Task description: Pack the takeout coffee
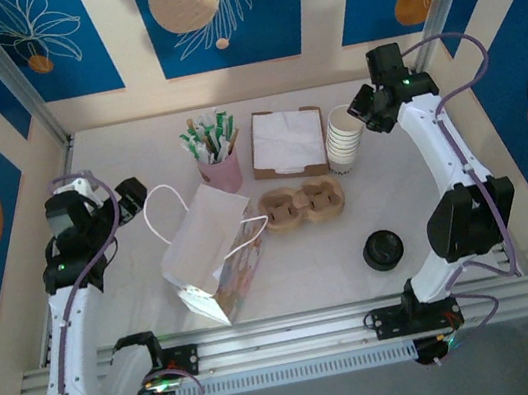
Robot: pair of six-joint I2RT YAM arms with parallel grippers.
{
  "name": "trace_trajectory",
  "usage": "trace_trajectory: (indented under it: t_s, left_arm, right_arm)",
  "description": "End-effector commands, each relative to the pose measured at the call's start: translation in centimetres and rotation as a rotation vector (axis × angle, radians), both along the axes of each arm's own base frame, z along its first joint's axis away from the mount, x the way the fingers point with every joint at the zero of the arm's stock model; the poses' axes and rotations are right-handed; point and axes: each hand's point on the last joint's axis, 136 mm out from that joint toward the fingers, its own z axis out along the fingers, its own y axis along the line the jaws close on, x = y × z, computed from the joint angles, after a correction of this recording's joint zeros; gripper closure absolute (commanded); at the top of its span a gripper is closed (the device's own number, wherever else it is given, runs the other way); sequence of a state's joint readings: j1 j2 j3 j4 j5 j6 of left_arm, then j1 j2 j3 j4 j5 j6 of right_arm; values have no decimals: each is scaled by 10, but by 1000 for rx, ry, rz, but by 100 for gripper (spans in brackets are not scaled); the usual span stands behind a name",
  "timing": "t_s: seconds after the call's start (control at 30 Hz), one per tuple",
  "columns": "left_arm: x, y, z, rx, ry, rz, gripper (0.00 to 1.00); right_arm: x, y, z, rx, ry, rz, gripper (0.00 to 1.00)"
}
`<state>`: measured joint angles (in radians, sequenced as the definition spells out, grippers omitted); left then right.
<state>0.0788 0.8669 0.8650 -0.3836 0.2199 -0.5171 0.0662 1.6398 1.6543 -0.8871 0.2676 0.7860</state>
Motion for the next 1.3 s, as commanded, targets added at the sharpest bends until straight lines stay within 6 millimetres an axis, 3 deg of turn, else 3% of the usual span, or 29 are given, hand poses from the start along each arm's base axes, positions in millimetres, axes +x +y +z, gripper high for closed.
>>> trace_trajectory:
  t_s: [0.0,0.3,1.03,1.27]
  left_arm:
    - [-1,7,-5,0,10,33,10]
    - [-3,11,-5,24,7,50,10]
    - [-3,17,-8,52,9,75,10]
    - [-3,17,-8,54,9,75,10]
  right_arm:
    - [2,-2,5,-32,2,-12,58]
    - [1,0,-1,-39,17,2,69]
    - [-3,1,-13,-85,33,47,70]
    - [0,5,-17,-84,39,60,75]
